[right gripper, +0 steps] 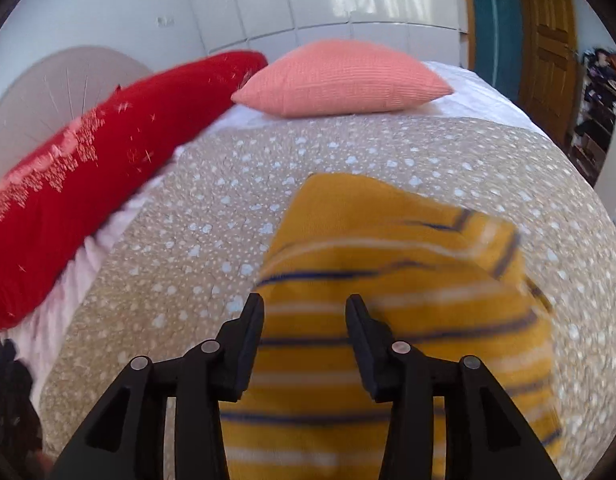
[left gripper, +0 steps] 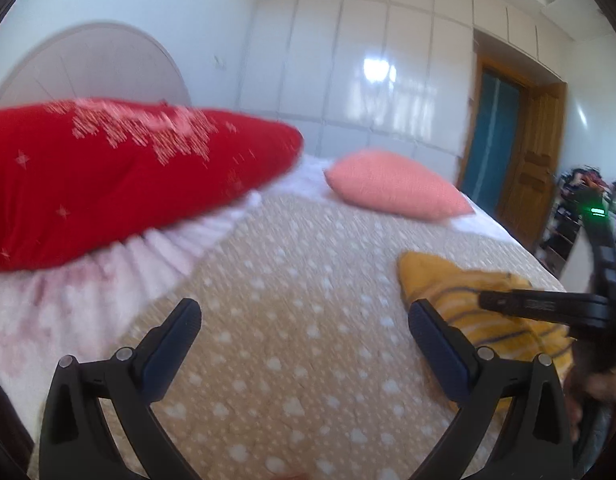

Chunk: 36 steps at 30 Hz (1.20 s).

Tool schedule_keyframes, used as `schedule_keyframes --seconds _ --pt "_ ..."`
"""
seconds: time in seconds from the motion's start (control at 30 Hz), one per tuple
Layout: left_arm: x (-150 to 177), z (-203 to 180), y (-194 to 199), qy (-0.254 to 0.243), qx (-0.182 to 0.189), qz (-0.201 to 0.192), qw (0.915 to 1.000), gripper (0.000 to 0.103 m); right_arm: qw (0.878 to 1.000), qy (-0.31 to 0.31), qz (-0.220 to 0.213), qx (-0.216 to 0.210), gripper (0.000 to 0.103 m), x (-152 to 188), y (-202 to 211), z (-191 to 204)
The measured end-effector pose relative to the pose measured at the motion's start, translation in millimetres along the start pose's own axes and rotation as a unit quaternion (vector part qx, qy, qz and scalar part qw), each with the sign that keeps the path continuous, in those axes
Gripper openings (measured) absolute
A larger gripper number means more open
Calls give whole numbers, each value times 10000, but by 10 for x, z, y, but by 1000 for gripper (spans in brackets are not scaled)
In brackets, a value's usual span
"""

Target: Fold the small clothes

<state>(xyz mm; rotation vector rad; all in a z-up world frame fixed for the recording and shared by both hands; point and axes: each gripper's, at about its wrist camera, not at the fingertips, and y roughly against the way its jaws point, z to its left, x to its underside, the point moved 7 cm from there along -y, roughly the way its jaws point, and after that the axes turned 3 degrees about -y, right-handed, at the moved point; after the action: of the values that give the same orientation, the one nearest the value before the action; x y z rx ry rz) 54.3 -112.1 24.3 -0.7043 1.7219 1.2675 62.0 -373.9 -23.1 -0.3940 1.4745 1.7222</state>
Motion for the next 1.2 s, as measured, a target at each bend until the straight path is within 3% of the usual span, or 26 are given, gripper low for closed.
schedule_keyframes --seconds 0.1,0.27,0.5,0.67,1.2 --pt "67 -77 -4 -62 68 145 9999 103 9996 -281 -93 -5 59 222 276 -226" --pt "208 -286 63 -338 10 367 9988 103 9981 -195 -100 570 66 693 618 -557" --pt "601 -523 266 -468 317 834 9949 103 9941 -108 -96 1079 73 1131 965 -748" --pt "863 -539 272 -525 376 1148 9913 103 9928 -19 -96 1196 75 1201 1016 -749" --pt "983 -346 54 -95 490 1663 9848 103 9920 265 110 1231 77 1278 697 -524"
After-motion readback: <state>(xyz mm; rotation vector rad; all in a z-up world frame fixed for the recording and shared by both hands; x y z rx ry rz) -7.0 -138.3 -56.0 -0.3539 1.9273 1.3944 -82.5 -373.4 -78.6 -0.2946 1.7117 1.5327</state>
